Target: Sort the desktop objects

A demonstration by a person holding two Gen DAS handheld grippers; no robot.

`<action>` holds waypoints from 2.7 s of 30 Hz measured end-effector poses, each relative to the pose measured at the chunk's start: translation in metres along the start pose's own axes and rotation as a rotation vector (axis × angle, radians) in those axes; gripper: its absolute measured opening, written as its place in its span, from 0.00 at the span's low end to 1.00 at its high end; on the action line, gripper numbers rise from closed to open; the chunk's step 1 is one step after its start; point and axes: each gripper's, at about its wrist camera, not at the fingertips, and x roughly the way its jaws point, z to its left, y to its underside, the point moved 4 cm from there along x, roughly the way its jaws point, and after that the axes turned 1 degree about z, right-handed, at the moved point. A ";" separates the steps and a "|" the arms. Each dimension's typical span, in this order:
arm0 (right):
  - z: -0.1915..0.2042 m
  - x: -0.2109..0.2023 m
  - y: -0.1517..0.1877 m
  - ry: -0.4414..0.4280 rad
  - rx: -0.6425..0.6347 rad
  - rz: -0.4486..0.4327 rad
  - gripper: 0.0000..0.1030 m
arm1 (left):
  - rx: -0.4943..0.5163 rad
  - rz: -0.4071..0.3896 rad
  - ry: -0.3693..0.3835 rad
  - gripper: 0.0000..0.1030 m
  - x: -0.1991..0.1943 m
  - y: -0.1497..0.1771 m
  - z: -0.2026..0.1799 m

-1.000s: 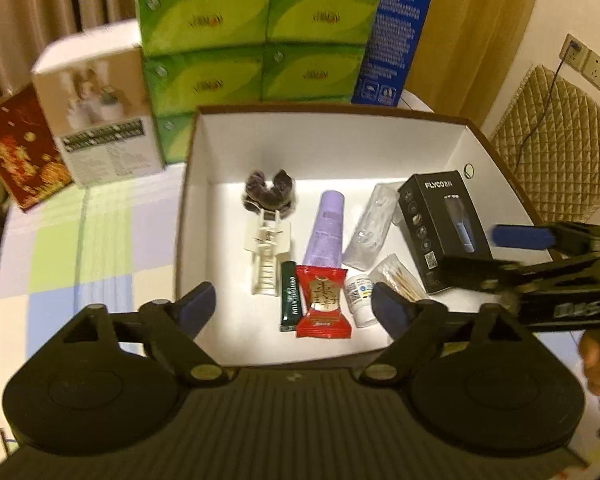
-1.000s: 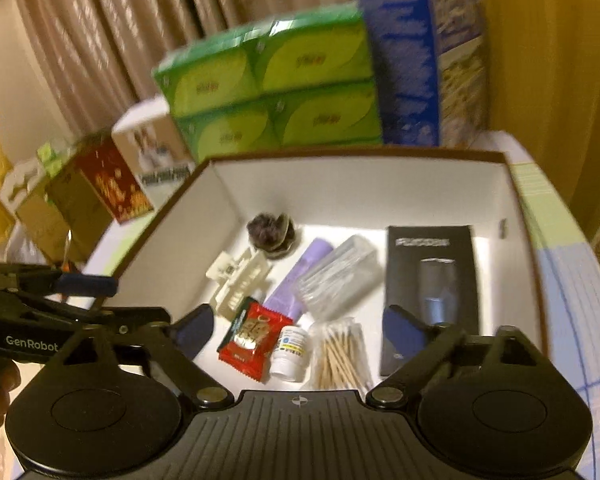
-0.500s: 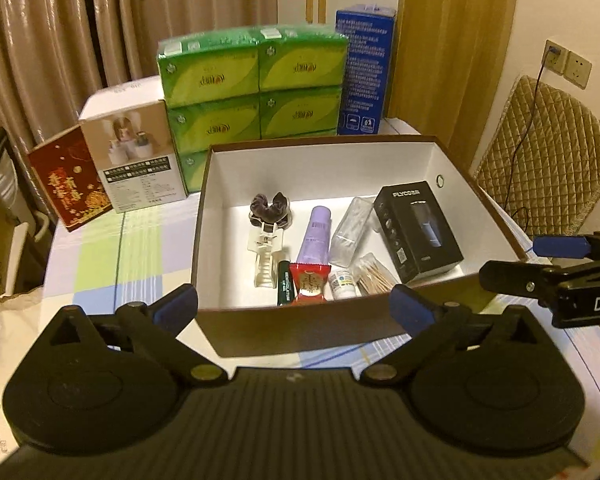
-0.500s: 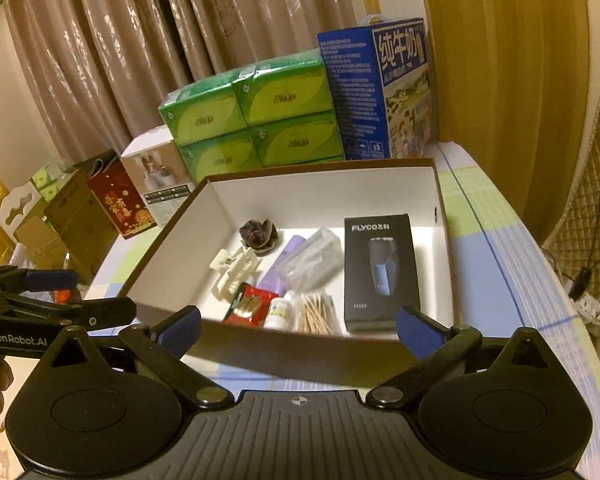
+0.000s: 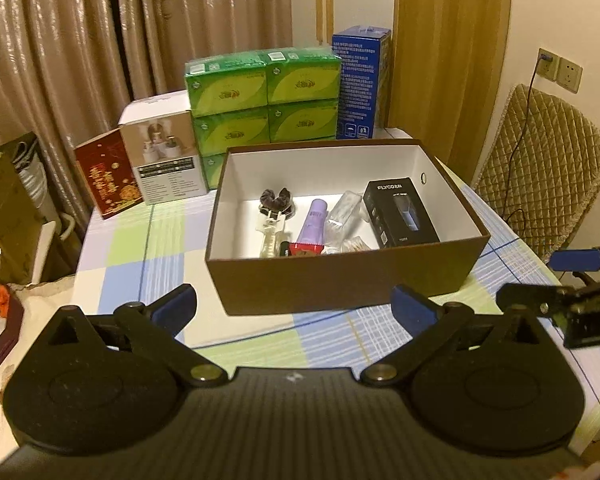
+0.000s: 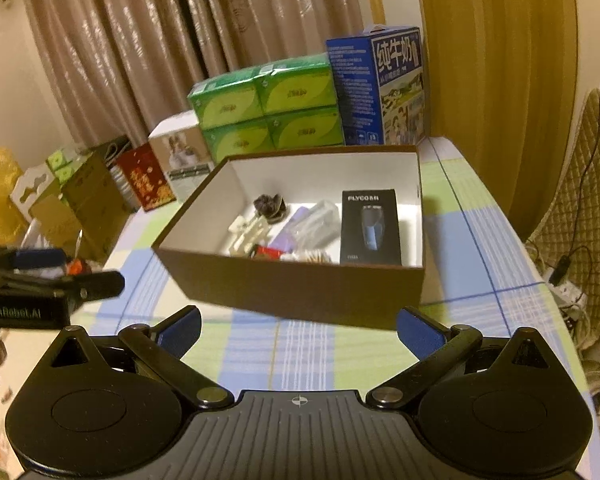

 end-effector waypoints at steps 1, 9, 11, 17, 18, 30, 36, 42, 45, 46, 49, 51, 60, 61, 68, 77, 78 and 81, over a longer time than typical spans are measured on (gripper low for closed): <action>0.001 -0.005 0.004 -0.001 -0.004 0.002 0.98 | 0.003 -0.005 -0.013 0.99 -0.005 0.003 -0.002; 0.006 -0.039 0.026 -0.013 -0.024 -0.003 0.98 | 0.019 -0.039 -0.055 0.99 -0.047 0.027 -0.022; 0.008 -0.047 0.030 -0.017 -0.032 -0.006 0.98 | 0.005 -0.037 -0.055 0.99 -0.056 0.031 -0.024; 0.014 -0.071 0.043 -0.045 -0.070 -0.022 0.98 | -0.030 -0.044 -0.058 0.99 -0.083 0.046 -0.031; 0.014 -0.074 0.045 -0.042 -0.076 -0.024 0.98 | -0.034 -0.043 -0.059 0.99 -0.086 0.049 -0.033; 0.017 -0.103 0.075 -0.041 -0.124 -0.013 0.98 | -0.063 -0.015 -0.078 0.99 -0.122 0.083 -0.051; 0.019 -0.111 0.090 -0.034 -0.144 -0.005 0.98 | -0.077 0.001 -0.079 0.99 -0.133 0.097 -0.061; 0.021 -0.118 0.100 -0.041 -0.160 0.008 0.98 | -0.087 0.021 -0.089 0.99 -0.141 0.110 -0.069; 0.022 -0.120 0.105 -0.048 -0.165 0.016 0.98 | -0.086 0.026 -0.096 0.99 -0.144 0.114 -0.072; 0.022 -0.120 0.106 -0.048 -0.166 0.017 0.98 | -0.088 0.028 -0.099 0.99 -0.145 0.116 -0.073; 0.021 -0.123 0.111 -0.047 -0.174 0.022 0.98 | -0.088 0.032 -0.104 0.99 -0.147 0.119 -0.077; 0.020 -0.123 0.113 -0.042 -0.176 0.025 0.98 | -0.086 0.035 -0.108 0.99 -0.147 0.121 -0.079; 0.013 -0.128 0.122 -0.024 -0.171 0.031 0.98 | -0.094 0.045 -0.128 0.99 -0.148 0.126 -0.086; 0.012 -0.128 0.123 -0.023 -0.170 0.034 0.98 | -0.096 0.047 -0.129 0.99 -0.148 0.127 -0.086; 0.009 -0.127 0.127 -0.025 -0.164 0.044 0.98 | -0.095 0.057 -0.139 0.99 -0.147 0.130 -0.090; 0.012 -0.125 0.130 -0.022 -0.176 0.055 0.98 | -0.107 0.076 -0.147 0.99 -0.145 0.136 -0.087; 0.012 -0.124 0.131 -0.021 -0.176 0.056 0.98 | -0.109 0.078 -0.146 0.99 -0.145 0.136 -0.086; 0.013 -0.123 0.131 -0.020 -0.177 0.060 0.98 | -0.112 0.083 -0.147 0.99 -0.143 0.137 -0.085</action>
